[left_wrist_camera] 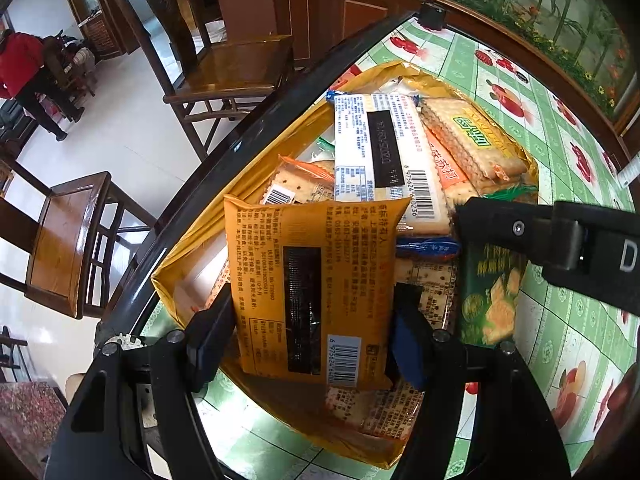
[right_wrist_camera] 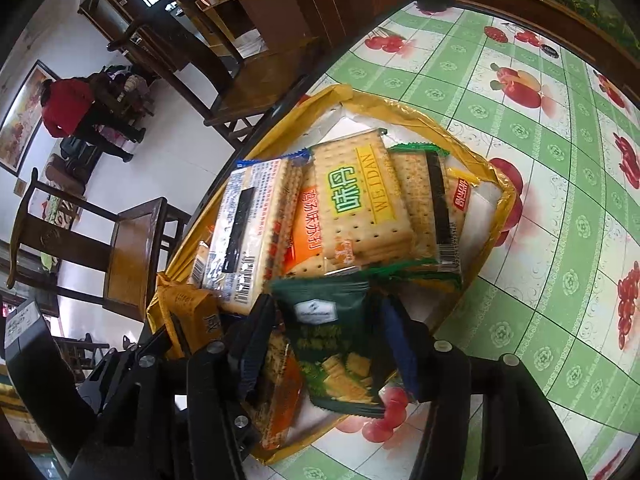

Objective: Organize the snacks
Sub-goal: 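Lower both packs into the tray and open both tools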

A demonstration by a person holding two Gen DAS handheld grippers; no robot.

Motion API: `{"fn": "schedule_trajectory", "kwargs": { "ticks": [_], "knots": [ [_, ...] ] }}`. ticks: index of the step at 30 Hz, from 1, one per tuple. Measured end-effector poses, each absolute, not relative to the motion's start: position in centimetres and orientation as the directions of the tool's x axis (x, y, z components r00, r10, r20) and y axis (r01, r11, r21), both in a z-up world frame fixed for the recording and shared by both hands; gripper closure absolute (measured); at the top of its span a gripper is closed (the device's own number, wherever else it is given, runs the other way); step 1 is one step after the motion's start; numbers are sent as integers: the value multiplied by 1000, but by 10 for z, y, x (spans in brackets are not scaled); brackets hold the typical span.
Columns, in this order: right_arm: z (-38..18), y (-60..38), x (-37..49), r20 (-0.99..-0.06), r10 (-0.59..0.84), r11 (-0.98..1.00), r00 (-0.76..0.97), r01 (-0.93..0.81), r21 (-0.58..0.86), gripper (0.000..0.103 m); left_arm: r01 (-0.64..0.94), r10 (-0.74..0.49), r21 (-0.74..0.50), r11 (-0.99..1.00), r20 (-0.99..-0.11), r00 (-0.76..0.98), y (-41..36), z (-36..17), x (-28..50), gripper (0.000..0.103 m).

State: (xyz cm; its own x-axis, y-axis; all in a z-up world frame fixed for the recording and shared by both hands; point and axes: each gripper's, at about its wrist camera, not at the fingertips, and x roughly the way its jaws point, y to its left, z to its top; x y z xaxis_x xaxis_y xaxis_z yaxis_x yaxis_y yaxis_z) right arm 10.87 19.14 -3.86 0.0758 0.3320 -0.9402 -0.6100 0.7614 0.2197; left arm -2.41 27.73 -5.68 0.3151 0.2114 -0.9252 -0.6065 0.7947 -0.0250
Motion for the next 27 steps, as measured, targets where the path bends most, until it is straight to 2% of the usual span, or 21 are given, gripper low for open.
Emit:
{"fn": "schedule_trajectory", "kwargs": {
  "ticks": [13,20,22,27],
  "knots": [
    [-33,187,102,-932,354,750,79,-619,232,42,-632,253,-7,775,-913,320,274,-57,-27,33],
    [-27,182,96,-917,387,736,92,-630,248,35,-647,322,8,762,-872,368,267,-53,-34,33],
    [-26,179,95,-915,393,739,96,-625,252,28,-652,333,9,758,-864,376,265,-52,-35,33],
    [-23,169,89,-901,422,730,97,-625,275,26,-668,346,-2,744,-855,387,264,-52,-37,33]
  ]
}}
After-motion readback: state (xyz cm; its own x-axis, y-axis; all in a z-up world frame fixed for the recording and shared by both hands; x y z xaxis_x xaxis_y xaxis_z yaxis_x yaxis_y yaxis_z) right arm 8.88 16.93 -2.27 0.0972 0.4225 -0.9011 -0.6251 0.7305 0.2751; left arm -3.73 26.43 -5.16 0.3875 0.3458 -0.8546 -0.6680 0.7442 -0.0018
